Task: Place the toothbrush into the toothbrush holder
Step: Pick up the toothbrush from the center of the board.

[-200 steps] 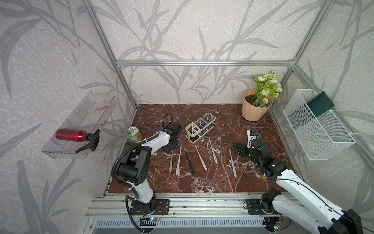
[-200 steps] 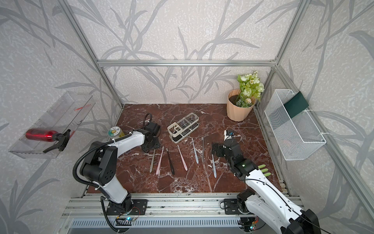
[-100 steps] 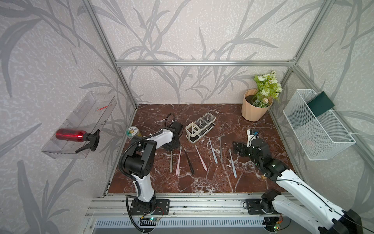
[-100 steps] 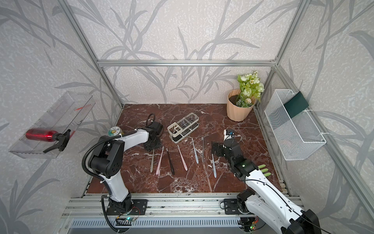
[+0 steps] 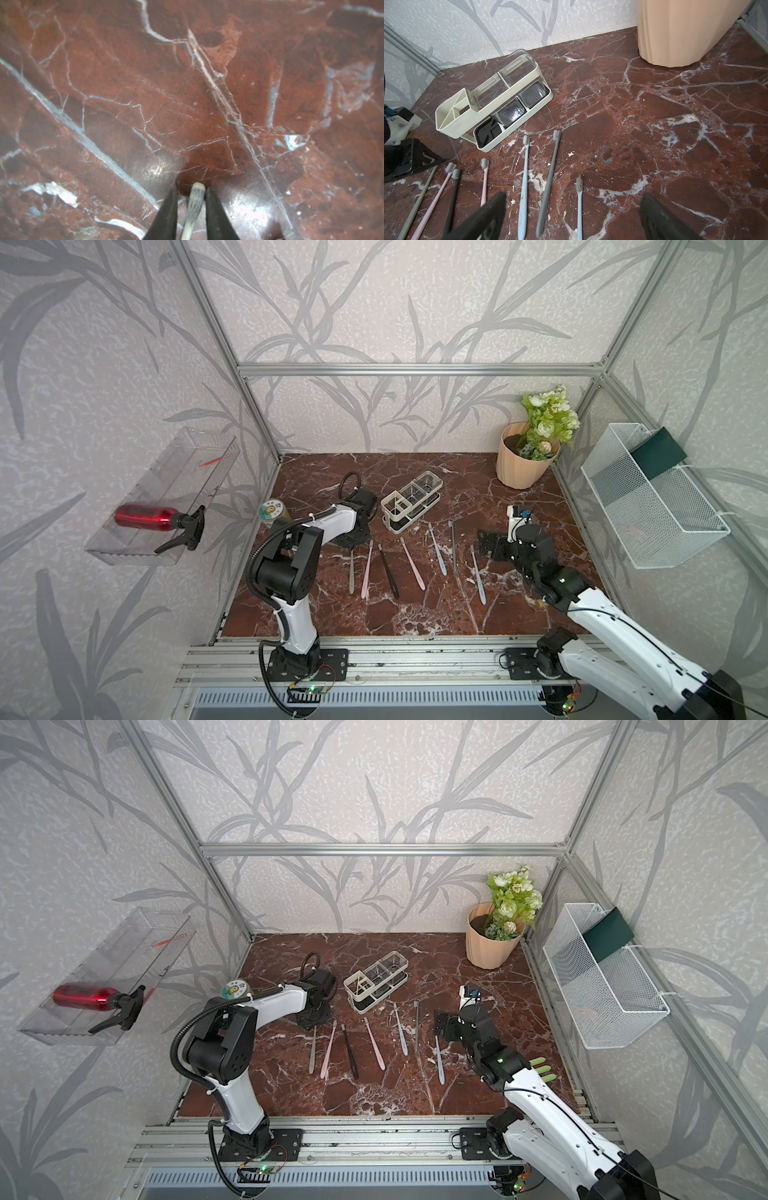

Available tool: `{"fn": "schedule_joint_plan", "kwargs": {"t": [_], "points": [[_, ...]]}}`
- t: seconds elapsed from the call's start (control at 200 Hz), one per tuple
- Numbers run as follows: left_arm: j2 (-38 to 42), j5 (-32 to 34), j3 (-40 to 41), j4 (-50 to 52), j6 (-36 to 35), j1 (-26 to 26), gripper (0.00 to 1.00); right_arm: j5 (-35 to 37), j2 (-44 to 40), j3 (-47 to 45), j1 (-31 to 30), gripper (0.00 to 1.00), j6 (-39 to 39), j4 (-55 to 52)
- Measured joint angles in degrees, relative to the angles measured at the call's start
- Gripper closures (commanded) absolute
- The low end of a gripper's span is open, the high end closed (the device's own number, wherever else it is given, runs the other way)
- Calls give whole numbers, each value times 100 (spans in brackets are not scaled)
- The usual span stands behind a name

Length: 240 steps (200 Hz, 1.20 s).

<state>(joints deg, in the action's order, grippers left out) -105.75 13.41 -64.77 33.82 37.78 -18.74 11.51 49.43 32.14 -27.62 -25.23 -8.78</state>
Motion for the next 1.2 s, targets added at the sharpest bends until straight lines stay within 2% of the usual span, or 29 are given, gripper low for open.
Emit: {"fn": "schedule_joint_plan", "kwargs": {"t": [0.325,0.625,0.78,0.98,1.2], "points": [[-9,48,0,11,20,0,86,-24,55,0,-20,1,0,-4],[-11,188,0,105,26,0,100,-153,197,76,-94,1,2,-7],[-11,332,0,306,22,0,100,-317,413,160,-223,1,39,-7],[160,461,96,564,22,0,100,-866,789,192,-546,1,144,162],[1126,358,258,715,31,-17,100,-1891,1244,192,-922,1,138,682]]}}
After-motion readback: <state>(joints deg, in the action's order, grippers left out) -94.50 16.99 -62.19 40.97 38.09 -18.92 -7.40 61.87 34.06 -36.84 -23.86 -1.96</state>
